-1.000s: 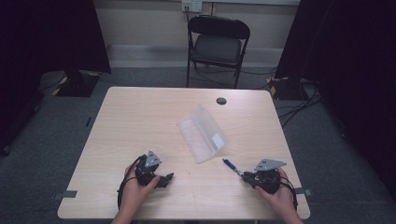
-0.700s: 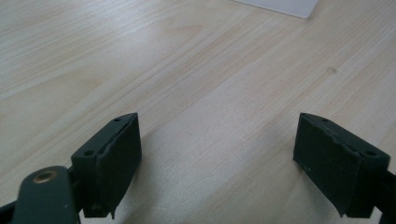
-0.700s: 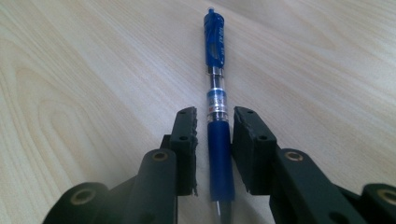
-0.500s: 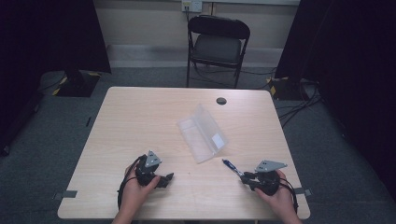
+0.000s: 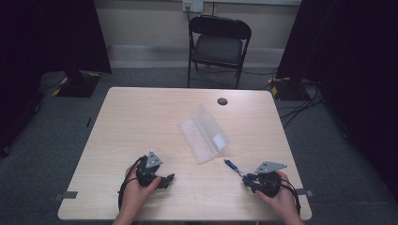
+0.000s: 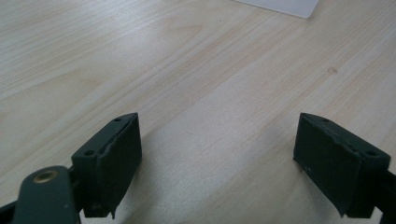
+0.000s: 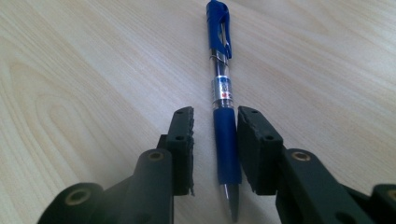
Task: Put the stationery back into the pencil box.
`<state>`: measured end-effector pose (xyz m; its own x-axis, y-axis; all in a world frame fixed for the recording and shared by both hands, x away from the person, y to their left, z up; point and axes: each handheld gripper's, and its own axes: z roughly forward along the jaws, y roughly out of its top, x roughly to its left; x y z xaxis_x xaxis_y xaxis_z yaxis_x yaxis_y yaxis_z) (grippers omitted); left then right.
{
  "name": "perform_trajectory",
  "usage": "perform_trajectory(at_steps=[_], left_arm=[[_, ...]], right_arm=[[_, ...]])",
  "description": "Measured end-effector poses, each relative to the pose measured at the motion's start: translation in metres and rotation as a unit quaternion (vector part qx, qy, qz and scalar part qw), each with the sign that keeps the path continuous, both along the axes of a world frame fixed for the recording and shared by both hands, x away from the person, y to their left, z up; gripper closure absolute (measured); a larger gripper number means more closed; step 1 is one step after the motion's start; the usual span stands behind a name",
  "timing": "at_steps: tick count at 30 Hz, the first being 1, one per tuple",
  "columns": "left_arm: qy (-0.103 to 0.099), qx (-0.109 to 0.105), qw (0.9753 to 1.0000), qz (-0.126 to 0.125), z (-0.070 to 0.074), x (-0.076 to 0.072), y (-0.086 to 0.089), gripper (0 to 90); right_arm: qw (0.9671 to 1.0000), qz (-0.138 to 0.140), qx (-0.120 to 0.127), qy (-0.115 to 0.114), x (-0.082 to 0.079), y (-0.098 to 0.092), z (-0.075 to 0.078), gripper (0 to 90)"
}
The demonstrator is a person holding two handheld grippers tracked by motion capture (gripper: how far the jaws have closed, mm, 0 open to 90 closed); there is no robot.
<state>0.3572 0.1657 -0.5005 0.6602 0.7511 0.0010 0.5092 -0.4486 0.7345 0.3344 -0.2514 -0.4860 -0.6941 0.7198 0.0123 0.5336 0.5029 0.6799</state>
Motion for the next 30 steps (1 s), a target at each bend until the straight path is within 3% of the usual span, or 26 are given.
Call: perform_trajectory(at_steps=[3, 6, 10, 16, 23, 30], left_arm=[[0.000, 0.000, 1.0000, 0.000, 0.000, 0.000, 0.000, 15.0], [0.000, 0.000, 1.0000, 0.000, 0.000, 0.000, 0.000, 15.0], [0.000, 0.000, 1.0000, 0.000, 0.000, 0.000, 0.000, 15.0], [0.000, 0.000, 1.0000, 0.000, 0.000, 0.000, 0.000, 15.0], [0.000, 0.000, 1.0000, 0.000, 0.000, 0.000, 0.000, 15.0], [0.000, -0.001, 1.0000, 0.001, 0.000, 0.000, 0.000, 14.9]], right_arm=[[1.0000, 0.003, 0.000, 0.003, 0.001, -0.004, 0.000, 79.8], [0.9997, -0.003, 0.023, 0.009, 0.002, -0.008, -0.001, 80.0], [0.9999, -0.014, 0.001, 0.000, -0.002, -0.002, 0.000, 80.9], [0.9991, -0.036, 0.023, 0.007, -0.002, -0.004, -0.001, 81.1], [0.9986, -0.036, 0.034, 0.017, -0.001, -0.004, 0.000, 81.1], [0.9985, -0.030, 0.045, 0.011, -0.005, -0.002, 0.009, 81.1]])
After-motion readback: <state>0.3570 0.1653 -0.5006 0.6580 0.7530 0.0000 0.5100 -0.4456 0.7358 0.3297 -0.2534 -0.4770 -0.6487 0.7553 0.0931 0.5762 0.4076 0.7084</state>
